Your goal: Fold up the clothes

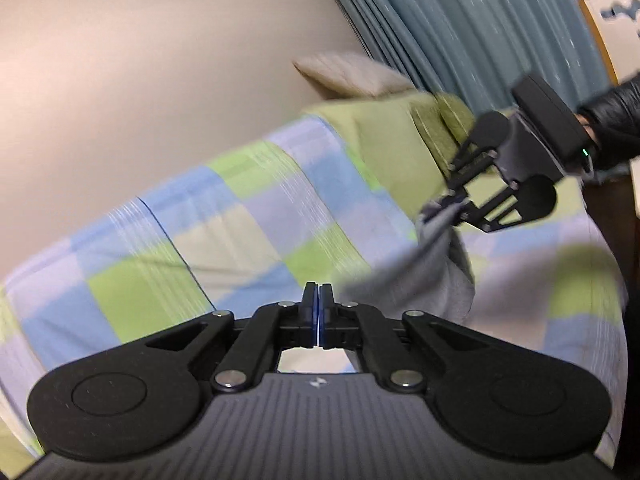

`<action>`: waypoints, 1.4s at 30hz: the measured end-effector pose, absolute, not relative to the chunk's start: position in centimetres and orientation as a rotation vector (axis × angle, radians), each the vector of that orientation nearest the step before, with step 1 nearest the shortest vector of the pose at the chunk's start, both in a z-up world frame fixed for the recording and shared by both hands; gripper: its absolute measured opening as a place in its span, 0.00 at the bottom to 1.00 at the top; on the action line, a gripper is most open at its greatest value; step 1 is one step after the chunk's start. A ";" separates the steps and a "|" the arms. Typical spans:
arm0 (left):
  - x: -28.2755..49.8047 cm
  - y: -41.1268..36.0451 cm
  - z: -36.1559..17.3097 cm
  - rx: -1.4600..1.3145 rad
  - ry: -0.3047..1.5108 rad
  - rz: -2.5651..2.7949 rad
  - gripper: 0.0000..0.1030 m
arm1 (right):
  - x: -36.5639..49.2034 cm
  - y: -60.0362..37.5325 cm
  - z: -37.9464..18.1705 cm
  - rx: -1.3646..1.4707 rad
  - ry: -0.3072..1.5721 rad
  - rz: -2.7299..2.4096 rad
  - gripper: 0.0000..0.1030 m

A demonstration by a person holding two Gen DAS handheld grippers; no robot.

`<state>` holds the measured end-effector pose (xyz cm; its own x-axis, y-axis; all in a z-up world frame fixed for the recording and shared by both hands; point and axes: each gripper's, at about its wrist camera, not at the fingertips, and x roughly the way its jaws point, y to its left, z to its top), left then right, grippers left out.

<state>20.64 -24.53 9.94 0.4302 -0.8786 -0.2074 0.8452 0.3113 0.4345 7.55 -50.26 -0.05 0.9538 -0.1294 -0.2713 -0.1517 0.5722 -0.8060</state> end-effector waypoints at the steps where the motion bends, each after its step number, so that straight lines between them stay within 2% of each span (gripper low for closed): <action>1: 20.1 -23.9 9.5 0.517 -0.063 -1.149 0.00 | 6.8 -49.8 -0.2 -0.961 0.315 0.004 0.01; 3: 19.1 -23.1 8.5 0.507 -0.040 -1.168 0.00 | 4.9 -48.8 -1.6 -0.947 0.331 0.000 0.01; 5: 17.4 -22.6 5.4 0.509 0.039 -1.209 0.00 | 3.4 -48.6 -3.0 -0.934 0.363 0.003 0.01; 9: 15.4 -23.7 -0.2 0.512 0.190 -1.266 0.00 | 1.3 -48.4 -8.8 -0.881 0.523 0.008 0.01; 13: 13.3 -27.6 -4.6 0.609 0.246 -1.313 0.07 | -0.2 -49.1 -11.1 -0.801 0.585 -0.018 0.01; 15: 12.9 -30.2 -5.9 0.676 0.220 -1.330 0.09 | -0.6 -50.1 -10.5 -0.743 0.577 -0.042 0.01; 16: 12.9 -31.3 -6.3 0.700 0.204 -1.333 0.16 | -0.3 -50.7 -9.9 -0.730 0.563 -0.060 0.01; 21: 12.7 -36.0 -7.7 0.837 0.094 -1.313 0.30 | 1.6 -53.8 -7.8 -0.666 0.520 -0.162 0.01; 26: 11.7 -38.2 -8.8 0.891 0.067 -1.345 0.33 | 1.1 -56.4 -8.7 -0.609 0.542 -0.184 0.01; 28: 10.9 -38.6 -9.1 0.877 0.059 -1.354 0.40 | 0.8 -56.4 -9.1 -0.599 0.546 -0.180 0.01; 31: 9.5 -39.7 -9.8 0.867 0.054 -1.359 0.44 | 0.7 -56.2 -9.4 -0.593 0.549 -0.174 0.01; 38: 8.4 -43.1 -11.1 0.896 0.061 -1.257 0.44 | 0.9 -56.1 -8.0 -0.595 0.533 -0.180 0.01; 39: 8.5 -43.7 -11.3 0.907 0.058 -1.233 0.41 | 0.7 -56.1 -7.9 -0.598 0.532 -0.183 0.01; 41: 9.4 -44.2 -11.3 0.947 0.079 -1.182 0.12 | 0.4 -56.0 -7.9 -0.611 0.535 -0.192 0.01; 42: 9.8 -44.2 -11.2 0.955 0.089 -1.178 0.04 | 0.3 -56.0 -7.9 -0.614 0.541 -0.195 0.01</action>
